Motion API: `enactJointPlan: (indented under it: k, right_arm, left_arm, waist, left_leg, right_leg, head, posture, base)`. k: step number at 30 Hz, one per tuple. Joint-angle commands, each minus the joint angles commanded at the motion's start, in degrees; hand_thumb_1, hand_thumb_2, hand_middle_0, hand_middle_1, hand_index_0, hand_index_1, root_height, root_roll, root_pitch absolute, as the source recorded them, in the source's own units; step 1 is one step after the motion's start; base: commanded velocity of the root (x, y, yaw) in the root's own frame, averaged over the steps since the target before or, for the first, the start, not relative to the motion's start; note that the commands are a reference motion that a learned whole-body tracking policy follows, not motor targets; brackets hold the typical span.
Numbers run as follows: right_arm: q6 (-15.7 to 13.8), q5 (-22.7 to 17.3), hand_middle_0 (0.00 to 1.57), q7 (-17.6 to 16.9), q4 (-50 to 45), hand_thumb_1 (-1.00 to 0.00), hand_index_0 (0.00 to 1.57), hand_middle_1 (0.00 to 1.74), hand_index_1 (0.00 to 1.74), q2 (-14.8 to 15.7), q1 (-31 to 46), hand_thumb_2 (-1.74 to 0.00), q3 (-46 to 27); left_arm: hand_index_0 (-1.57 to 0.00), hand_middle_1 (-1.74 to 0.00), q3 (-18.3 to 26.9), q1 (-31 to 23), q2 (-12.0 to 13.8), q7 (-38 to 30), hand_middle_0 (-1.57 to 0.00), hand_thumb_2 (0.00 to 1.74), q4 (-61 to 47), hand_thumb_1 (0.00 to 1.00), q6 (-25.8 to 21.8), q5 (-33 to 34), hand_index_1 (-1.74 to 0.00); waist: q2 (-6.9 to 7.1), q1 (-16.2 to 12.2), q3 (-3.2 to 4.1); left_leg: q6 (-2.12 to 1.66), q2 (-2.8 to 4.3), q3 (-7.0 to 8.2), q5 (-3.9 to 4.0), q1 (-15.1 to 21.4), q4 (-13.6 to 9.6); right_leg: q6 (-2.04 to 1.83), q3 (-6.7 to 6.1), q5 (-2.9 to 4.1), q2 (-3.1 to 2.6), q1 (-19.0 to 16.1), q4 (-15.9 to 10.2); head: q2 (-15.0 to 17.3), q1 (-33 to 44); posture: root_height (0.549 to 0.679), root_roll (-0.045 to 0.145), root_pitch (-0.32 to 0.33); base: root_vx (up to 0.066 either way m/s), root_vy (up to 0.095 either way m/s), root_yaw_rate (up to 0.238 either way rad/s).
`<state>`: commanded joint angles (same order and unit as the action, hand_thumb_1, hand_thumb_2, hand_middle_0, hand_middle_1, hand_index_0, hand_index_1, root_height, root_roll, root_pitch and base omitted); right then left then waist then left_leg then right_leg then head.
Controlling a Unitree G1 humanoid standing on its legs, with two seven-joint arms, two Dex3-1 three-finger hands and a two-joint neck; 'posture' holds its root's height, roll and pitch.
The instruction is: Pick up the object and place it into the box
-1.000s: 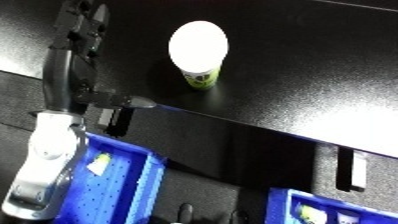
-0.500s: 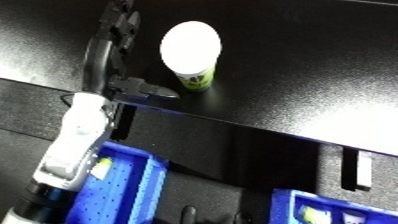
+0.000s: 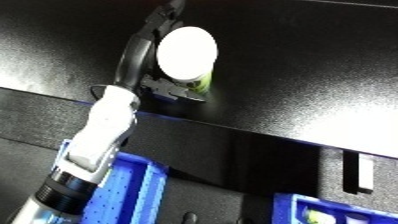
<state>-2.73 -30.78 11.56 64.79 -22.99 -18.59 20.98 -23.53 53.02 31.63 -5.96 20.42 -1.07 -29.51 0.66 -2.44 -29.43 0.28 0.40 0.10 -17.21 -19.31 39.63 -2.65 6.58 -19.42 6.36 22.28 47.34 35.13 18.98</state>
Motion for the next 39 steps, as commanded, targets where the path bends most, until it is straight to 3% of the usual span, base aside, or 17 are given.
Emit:
enactJointPlan:
  k: [11, 16, 21, 28, 34, 39]
  right_arm:
    - [0.0, 0.0, 0.0, -0.4, -0.1, 0.0, 0.0, 0.0, 0.0, 0.5, -0.5, 0.0, 0.4]
    - [0.0, 0.2, 0.0, -0.9, -0.5, 0.0, 0.0, 0.0, 0.0, 0.8, -0.2, 0.0, 0.5]
    - [-0.5, -0.1, 0.0, -1.4, -0.9, 0.0, 0.0, 0.0, 0.0, 0.7, 0.6, 0.0, -0.1]
    - [-2.3, -1.5, 0.0, -2.1, -2.0, 0.0, 0.0, 0.0, 0.0, -0.1, 3.6, 0.0, -2.1]
    - [-3.9, -2.2, 0.0, -2.1, -2.4, 0.0, 0.0, 0.0, 0.0, -0.8, 6.9, 0.0, -4.6]
    - [-4.9, -2.7, 0.0, -2.1, -2.2, 0.0, 0.0, 0.0, 0.0, -1.2, 8.4, 0.0, -6.0]
  left_arm:
    - [-1.41, -1.57, -0.4, 0.9, -2.1, -0.4, -1.41, 1.57, 2.7, 0.9, 2.4, -3.7, -1.57]
    - [-1.41, -1.57, 1.9, -1.8, -4.0, 0.3, -1.41, 1.57, 2.9, 0.9, 3.2, -12.6, -1.57]
    - [-1.41, -1.57, 5.1, -5.6, -4.1, 0.5, -1.41, 1.57, -0.1, 0.9, 0.4, -15.9, -1.57]
    - [-1.41, -1.57, 12.4, -12.6, -0.3, -1.8, -1.41, 1.57, -8.1, 0.9, -4.2, -12.8, -1.57]
    - [-1.41, -1.57, 21.3, -19.5, 3.7, -5.1, -1.41, 1.57, -12.3, 0.9, -9.9, -11.6, -1.57]
    - [-1.41, -1.57, 28.4, -25.0, 5.6, -8.0, -1.41, 1.57, -12.2, 0.9, -15.2, -10.8, -1.57]
  waist:
    - [0.02, -0.3, -0.05]
    - [-0.24, -0.1, -0.19]
    - [-0.78, 0.7, -0.35]
    - [-1.59, 2.9, -0.36]
    - [-2.45, 4.8, -0.36]
    - [-2.91, 6.0, -0.36]
  left_leg:
    - [0.11, -0.13, -0.07, -0.39, -0.2, 0.7]
    - [0.1, -0.38, -0.46, -0.32, 0.0, 0.5]
    - [-0.06, -0.82, -1.0, 0.05, 0.2, -0.2]
    - [-0.23, -1.77, -2.15, 0.46, -0.2, -0.7]
    - [-0.42, -2.56, -2.84, 0.86, -0.3, -1.2]
    - [-0.48, -3.03, -3.09, 1.0, -0.6, -1.1]
  right_leg:
    - [0.03, -0.04, -0.23, 0.07, 0.2, 0.4]
    - [0.22, 0.04, -0.54, 0.2, -0.1, 0.6]
    - [0.51, 0.41, -0.75, 0.48, -0.4, 0.5]
    - [0.83, 1.44, -1.03, 1.31, -0.4, 0.6]
    - [1.19, 2.11, -1.46, 1.89, -0.5, 0.8]
    - [1.46, 2.51, -1.72, 2.24, -0.6, 0.9]
  head:
    - [-0.8, 1.2]
    - [-1.2, 1.1]
    - [-1.9, 0.1]
    - [-1.8, -3.1]
    - [-1.6, -5.6]
    - [-1.7, -6.0]
  posture:
    - [0.63, 0.032, -0.064]
    - [0.631, 0.034, -0.065]
    - [0.631, 0.04, -0.065]
    - [0.631, 0.05, -0.059]
    - [0.631, 0.06, -0.057]
    - [0.632, 0.064, -0.056]
  base:
    - [0.009, 0.002, -0.008]
    - [-0.002, 0.0, 0.045]
    - [-0.019, -0.002, 0.087]
    - [-0.029, -0.02, 0.096]
    - [-0.018, 0.003, 0.094]
    - [-0.012, 0.011, 0.078]
